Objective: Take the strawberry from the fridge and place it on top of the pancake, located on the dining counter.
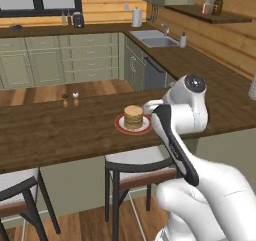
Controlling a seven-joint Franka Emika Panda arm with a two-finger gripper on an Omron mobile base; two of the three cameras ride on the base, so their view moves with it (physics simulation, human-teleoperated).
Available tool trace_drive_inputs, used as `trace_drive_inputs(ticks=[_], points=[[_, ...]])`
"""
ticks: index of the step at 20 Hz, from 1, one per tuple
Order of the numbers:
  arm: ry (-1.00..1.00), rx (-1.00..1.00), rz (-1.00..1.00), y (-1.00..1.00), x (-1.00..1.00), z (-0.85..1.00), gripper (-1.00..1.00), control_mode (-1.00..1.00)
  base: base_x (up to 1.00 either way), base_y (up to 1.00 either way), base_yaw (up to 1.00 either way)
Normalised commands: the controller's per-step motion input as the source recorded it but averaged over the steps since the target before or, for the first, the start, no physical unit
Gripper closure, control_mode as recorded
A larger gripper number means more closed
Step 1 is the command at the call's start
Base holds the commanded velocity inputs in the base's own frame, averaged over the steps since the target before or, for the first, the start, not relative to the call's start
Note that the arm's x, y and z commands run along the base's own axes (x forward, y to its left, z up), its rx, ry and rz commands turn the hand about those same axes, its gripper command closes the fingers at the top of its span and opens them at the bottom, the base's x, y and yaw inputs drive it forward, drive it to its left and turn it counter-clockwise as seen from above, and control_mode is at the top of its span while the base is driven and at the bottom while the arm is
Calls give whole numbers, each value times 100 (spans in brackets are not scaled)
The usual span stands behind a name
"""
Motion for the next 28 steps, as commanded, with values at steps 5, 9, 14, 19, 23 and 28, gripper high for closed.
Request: trace_drive_inputs(ticks=[5, 9, 14, 19, 23, 28], points=[[18, 0, 0, 0, 100, -45, 100, -100, 0, 0, 0], [24, 0, 0, 0, 94, 15, 100, -100, 0, 0, 0], [5, -1, 5, 0, 35, 37, 100, -100, 0, 0, 0], [7, -6, 0, 26, 92, -62, 100, -100, 0, 0, 0], [3, -8, 0, 35, 96, -39, 100, -100, 0, 0, 0], [3, 0, 0, -9, 73, -29, 100, -100, 0, 0, 0]])
